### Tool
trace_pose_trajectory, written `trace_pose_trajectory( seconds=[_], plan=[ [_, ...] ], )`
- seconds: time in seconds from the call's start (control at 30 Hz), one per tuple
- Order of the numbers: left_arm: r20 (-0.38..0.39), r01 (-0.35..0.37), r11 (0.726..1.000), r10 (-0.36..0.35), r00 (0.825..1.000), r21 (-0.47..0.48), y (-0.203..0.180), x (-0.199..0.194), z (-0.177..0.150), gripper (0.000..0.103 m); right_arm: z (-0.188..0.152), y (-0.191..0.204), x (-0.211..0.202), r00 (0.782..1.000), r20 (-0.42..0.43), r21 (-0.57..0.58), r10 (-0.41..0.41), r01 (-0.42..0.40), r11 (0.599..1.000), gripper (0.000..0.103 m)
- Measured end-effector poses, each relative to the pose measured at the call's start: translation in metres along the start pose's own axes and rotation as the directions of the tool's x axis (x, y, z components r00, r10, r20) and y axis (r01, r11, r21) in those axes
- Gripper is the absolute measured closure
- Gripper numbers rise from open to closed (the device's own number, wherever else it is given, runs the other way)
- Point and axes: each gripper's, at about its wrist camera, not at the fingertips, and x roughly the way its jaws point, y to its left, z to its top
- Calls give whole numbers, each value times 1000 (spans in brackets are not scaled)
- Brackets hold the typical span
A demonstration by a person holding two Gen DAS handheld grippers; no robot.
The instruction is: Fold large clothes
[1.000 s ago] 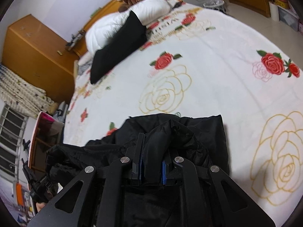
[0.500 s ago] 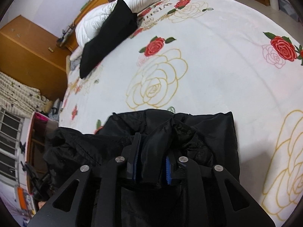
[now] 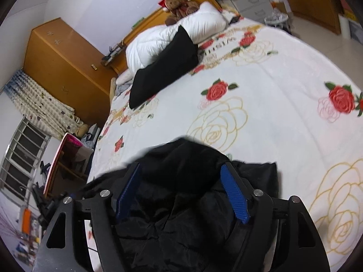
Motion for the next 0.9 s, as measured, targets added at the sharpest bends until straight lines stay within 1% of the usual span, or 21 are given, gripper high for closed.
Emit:
trace_pose_trajectory(
  seconds=[0.1, 0.2, 0.3, 0.37, 0.43, 0.47, 0.5, 0.53, 0.57, 0.6, 0.63, 0.67, 0.7, 0.77, 0.83, 0.9],
  plan=[
    [-5, -23, 999, 23, 1000, 26, 1, 4, -1, 16, 1, 1, -3, 999, 22, -36, -27, 28, 999, 31],
    [-40, -48, 998, 50, 998, 36, 7, 21, -11, 16, -1, -3, 5, 998, 20, -66, -67, 68, 995, 31],
    [-105, -73, 996, 78, 991, 59, 11, 48, -26, 16, -5, -15, 26, 994, -19, -75, -111, 109, 991, 31],
    [-151, -86, 993, 97, 984, 80, 12, 67, -35, 16, -6, -26, 45, 988, -56, -77, -141, 136, 988, 31],
    [-187, -97, 992, 111, 976, 83, 13, 85, -39, 16, -7, -35, 60, 984, -90, -74, -152, 146, 987, 31],
    [-196, -91, 993, 105, 975, 77, 14, 91, -40, 18, -7, -37, 67, 982, -104, -74, -157, 150, 986, 31],
    [-201, -76, 995, 89, 976, 68, 14, 95, -40, 26, -7, -38, 71, 981, -115, -77, -155, 146, 986, 31],
    [-195, -68, 996, 79, 978, 65, 14, 98, -38, 33, -6, -37, 77, 981, -127, -84, -149, 139, 987, 37],
    [-186, -76, 995, 88, 979, 71, 12, 99, -37, 45, -5, -34, 78, 980, -117, -93, -159, 149, 985, 69],
    [-177, -77, 994, 90, 980, 78, 10, 98, -35, 62, -4, -31, 79, 978, -107, -105, -180, 168, 980, 85],
    [-163, -80, 993, 93, 982, 87, 8, 97, -34, 68, -3, -28, 79, 979, -98, -115, -180, 168, 979, 91],
    [-142, -91, 991, 105, 984, 98, 5, 95, -32, 74, -2, -20, 77, 979, -74, -147, -192, 180, 973, 93],
    [-117, -104, 989, 116, 986, 106, 4, 94, -29, 77, -1, -16, 77, 977, -54, -170, -208, 197, 966, 93],
    [-83, -130, 986, 139, 987, 105, 6, 97, -29, 79, 0, -18, 82, 968, -28, -178, -250, 242, 954, 94],
    [-95, -150, 986, 157, 983, 78, 13, 112, -34, 79, -2, -30, 96, 957, -48, -156, -287, 277, 948, 94],
    [-100, -175, 981, 182, 978, 78, 17, 128, -45, 78, -14, -39, 118, 938, -72, -178, -340, 323, 929, 94]
  ],
)
